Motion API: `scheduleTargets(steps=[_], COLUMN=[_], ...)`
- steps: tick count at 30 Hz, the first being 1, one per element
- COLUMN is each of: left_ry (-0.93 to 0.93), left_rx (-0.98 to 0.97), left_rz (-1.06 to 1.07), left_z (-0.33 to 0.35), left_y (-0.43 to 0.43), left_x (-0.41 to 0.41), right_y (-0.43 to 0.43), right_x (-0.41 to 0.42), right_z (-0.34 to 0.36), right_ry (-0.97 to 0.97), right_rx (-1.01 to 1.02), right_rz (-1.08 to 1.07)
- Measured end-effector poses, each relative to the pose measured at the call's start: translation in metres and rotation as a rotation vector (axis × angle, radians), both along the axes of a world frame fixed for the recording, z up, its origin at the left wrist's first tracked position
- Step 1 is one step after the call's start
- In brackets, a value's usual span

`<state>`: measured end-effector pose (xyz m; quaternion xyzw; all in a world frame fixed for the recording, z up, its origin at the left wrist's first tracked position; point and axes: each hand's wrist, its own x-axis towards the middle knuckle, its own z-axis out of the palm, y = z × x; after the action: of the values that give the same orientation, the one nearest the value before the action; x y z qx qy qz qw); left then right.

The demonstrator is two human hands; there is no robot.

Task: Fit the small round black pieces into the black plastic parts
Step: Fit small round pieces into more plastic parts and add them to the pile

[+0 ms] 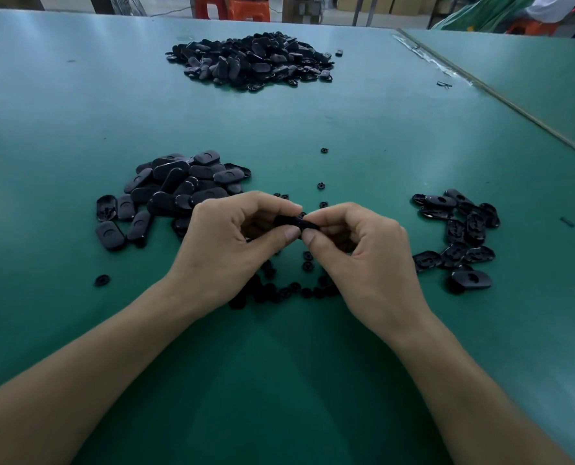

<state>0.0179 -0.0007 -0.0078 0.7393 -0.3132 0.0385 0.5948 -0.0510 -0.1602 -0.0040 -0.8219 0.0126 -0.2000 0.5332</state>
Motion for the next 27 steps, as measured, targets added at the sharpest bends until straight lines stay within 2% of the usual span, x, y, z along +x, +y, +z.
scheduleTargets(steps=[10, 18, 23, 27], left_ry=[0.003, 0.009, -0.006, -0.061], left_rx=[-0.006, -0.035, -0.033, -0.026], left_rz=[0.013, 0.017, 0.063, 0.151], left_z=[-0.0004, -0.0008, -0.0018, -0.0031], left_y=[-0.0009, 0.0017, 0.0004, -0.0001], left_x=[0.0004, 0.0002, -0.0013, -0.0012], right_y=[0.0042, 0.0009, 0.0004, 0.0022], right_x=[0.0005, -0.0012, -0.0012, -0.0028], right_z=[0.0028, 0.0035, 0.0046, 0.0053], right_ry=[0.043, 0.039, 0.010, 0.011], right_rx=[-0.009, 0.002, -0.061, -0.190], right_rz=[-0.050, -0.010, -0.015, -0.073])
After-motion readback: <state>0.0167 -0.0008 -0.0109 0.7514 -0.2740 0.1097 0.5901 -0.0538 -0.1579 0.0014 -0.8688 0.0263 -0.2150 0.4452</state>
